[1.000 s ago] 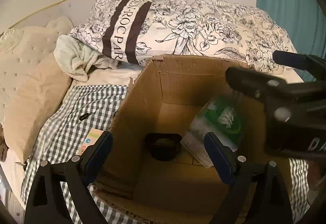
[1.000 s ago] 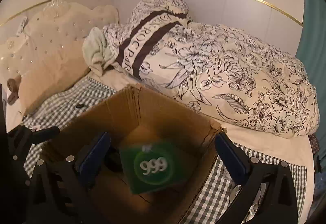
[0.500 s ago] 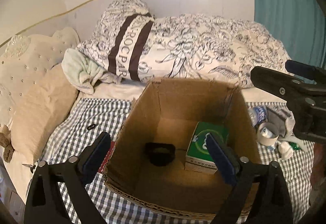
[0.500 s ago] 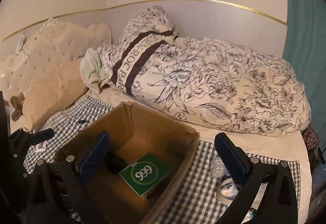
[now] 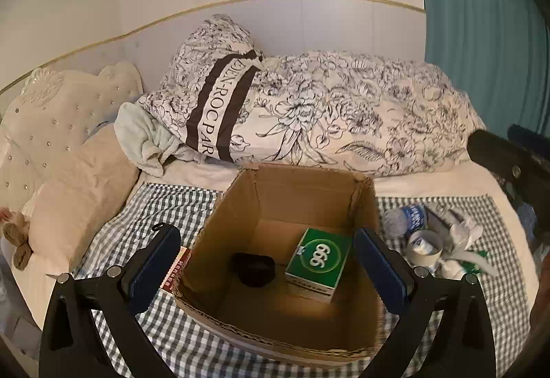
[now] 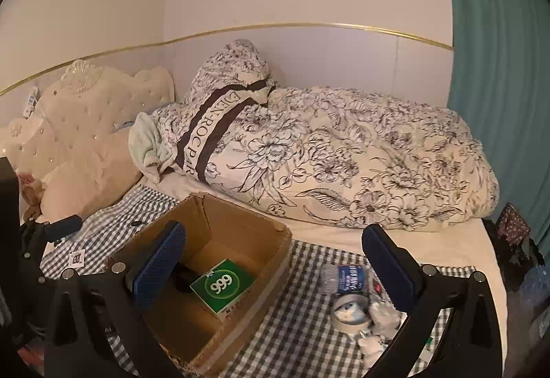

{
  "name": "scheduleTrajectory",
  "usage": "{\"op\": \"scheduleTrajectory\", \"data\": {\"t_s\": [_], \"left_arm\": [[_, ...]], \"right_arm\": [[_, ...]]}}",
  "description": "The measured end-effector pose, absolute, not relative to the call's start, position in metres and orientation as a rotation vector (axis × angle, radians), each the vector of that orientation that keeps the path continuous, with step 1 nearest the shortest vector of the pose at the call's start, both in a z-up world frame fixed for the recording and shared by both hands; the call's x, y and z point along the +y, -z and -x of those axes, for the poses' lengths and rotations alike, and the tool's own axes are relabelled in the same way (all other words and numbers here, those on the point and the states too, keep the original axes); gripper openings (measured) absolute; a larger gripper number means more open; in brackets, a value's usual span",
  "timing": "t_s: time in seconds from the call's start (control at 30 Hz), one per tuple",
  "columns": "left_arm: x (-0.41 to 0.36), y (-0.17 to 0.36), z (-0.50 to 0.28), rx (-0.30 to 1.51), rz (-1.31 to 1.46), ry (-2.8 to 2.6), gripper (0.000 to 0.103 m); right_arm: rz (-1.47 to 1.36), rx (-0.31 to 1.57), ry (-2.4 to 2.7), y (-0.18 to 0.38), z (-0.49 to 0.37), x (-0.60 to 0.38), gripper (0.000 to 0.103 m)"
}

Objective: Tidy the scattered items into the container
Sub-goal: 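Open both tools to drop the mask and green box into the cardboard box, then move both tools back toward the remaining items on the cloth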

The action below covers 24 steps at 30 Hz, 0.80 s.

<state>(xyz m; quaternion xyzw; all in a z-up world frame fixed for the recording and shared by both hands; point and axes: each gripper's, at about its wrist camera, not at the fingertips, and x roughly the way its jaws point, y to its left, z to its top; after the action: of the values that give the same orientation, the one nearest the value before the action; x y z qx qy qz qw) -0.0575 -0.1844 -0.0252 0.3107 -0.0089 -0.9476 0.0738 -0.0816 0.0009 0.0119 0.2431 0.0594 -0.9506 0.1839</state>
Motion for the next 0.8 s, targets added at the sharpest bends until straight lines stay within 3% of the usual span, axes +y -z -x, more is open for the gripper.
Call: {"op": "scheduleTrajectory", "data": {"t_s": [0.8], "left_arm": [[-0.106,-0.037,0.026,-0.007,-0.761,2.971,0.103]], "right_arm": [[-0.613,0.095,2.837,-0.063,0.031,0.116,0.103]]}}
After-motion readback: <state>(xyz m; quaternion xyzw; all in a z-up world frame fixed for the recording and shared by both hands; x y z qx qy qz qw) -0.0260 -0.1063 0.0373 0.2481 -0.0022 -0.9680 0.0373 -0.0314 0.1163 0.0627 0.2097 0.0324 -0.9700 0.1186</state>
